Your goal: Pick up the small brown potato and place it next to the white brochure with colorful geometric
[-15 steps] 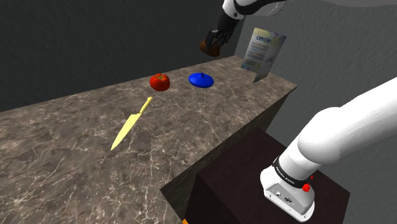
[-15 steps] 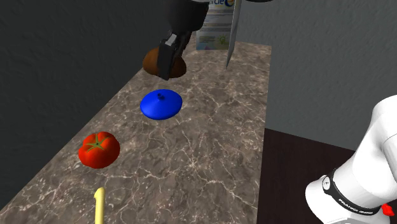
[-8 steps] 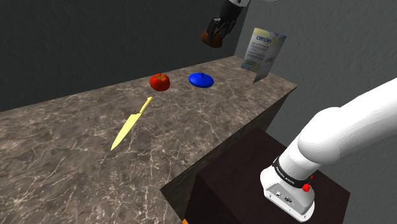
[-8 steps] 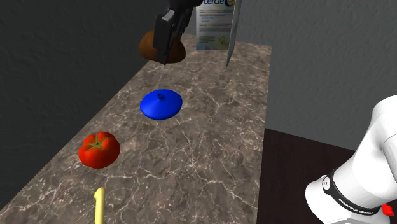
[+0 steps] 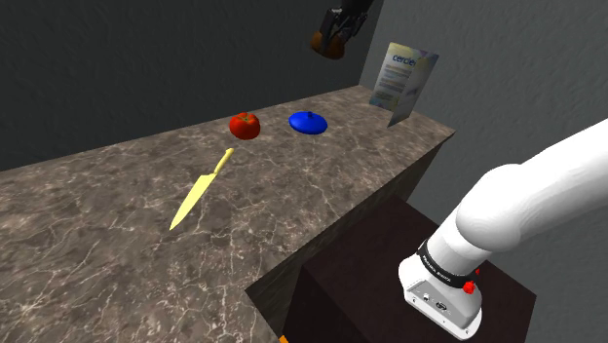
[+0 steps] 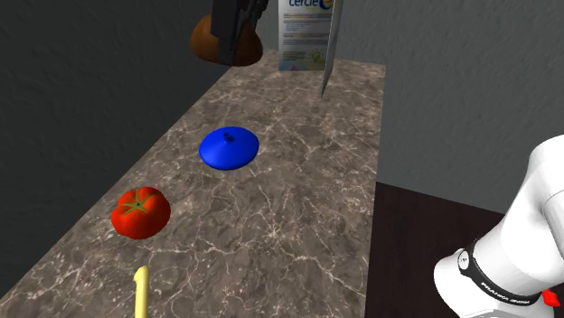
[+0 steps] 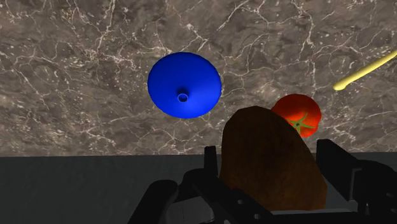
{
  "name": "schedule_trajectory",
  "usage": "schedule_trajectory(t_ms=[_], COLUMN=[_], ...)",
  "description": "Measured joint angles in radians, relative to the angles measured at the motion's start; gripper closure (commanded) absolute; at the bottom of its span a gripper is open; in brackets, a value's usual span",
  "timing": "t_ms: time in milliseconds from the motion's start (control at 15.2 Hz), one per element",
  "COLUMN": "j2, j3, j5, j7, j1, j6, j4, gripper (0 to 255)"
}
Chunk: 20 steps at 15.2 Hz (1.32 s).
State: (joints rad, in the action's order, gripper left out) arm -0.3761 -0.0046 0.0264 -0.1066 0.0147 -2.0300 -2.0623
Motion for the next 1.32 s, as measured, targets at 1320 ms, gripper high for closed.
schedule_trajectory(t_ms=[1320], j2=[-0.03], j3=[-0.138], j5=[0.007], j7=[-0.184], j1=[0.052], j6=[0.176], j4=[0.139], gripper=[255])
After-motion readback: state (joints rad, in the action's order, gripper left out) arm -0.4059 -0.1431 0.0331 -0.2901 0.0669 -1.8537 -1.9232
